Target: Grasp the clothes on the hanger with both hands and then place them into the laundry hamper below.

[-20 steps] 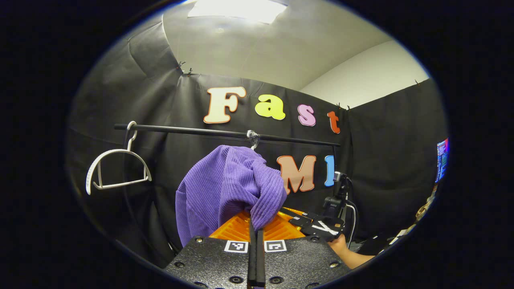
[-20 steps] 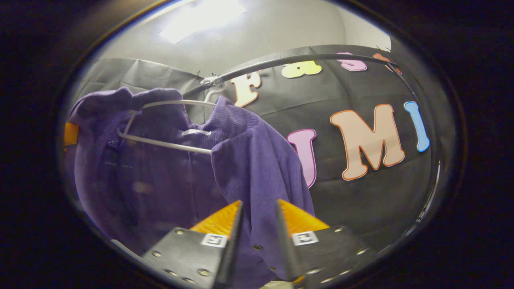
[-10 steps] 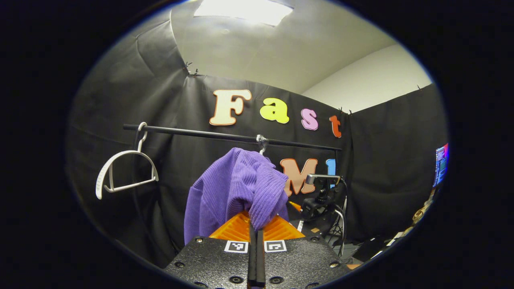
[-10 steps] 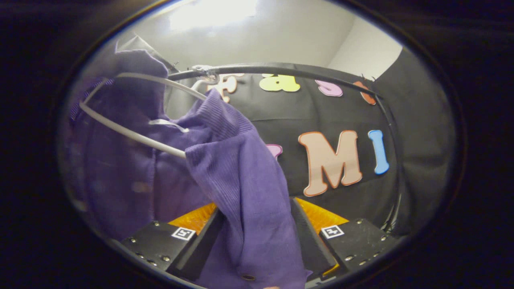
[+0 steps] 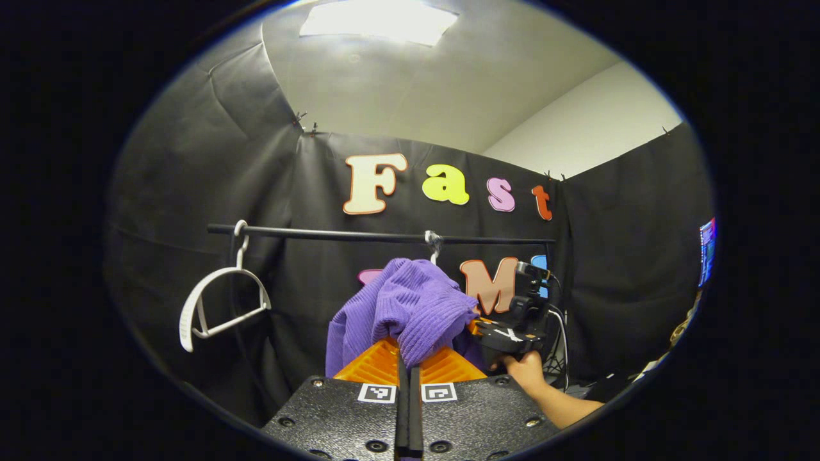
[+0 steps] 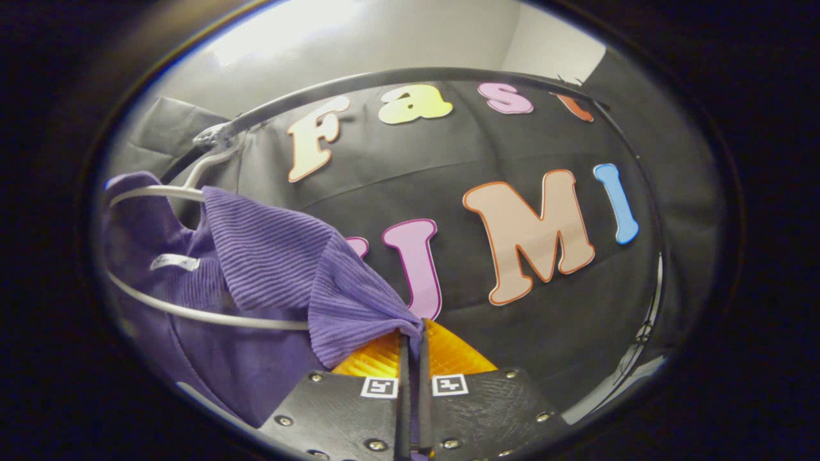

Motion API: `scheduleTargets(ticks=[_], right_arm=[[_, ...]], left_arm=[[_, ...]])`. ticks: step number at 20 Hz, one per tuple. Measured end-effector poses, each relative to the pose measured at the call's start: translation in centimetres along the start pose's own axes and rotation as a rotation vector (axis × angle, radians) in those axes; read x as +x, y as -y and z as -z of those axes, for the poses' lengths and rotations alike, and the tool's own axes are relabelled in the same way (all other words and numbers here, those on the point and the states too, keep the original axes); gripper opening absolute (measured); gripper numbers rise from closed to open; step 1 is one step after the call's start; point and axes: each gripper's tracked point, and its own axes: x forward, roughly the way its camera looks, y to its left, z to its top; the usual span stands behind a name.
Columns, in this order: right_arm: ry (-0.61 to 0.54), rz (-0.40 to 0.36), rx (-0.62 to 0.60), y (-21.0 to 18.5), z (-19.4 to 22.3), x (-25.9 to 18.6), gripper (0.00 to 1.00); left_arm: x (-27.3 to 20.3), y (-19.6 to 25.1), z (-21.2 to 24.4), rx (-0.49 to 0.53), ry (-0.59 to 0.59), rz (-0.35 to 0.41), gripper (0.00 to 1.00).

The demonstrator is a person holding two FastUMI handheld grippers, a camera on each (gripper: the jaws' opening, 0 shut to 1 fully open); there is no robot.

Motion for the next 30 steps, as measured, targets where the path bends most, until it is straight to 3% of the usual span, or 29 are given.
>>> scheduleTargets(ticks=[4, 9, 15, 24, 26, 30], right_arm=[[0.023, -0.019, -0.130, 1.2, -2.1, 0.1, 0.05], [0.077, 0.014, -0.186, 3.2, -5.5, 0.4, 0.05], [0.043, 0.054, -0.244, 5.2, -6.6, 4.1, 0.05], [-0.148, 0.027, -0.228, 6.4, 0.6, 10.1, 0.05], [-0.152, 0.057, -0.255, 7.6, 2.3, 9.8, 0.05], [-0.120, 0.032, -0.204, 6.8, 5.0, 5.8, 0.05]], left_arm=[[0.7, -3.0, -1.8, 0.031, 0.032, -0.069, 0.02], [2.6, -6.7, -5.0, 0.051, 0.062, -0.136, 0.00], [5.9, -9.5, -3.6, 0.090, 0.027, -0.190, 0.02], [11.7, -10.4, 4.1, -0.032, -0.060, -0.151, 0.02], [12.1, -11.1, 6.8, -0.054, -0.087, -0.175, 0.00], [11.3, -11.0, 11.9, -0.046, -0.101, -0.249, 0.00]])
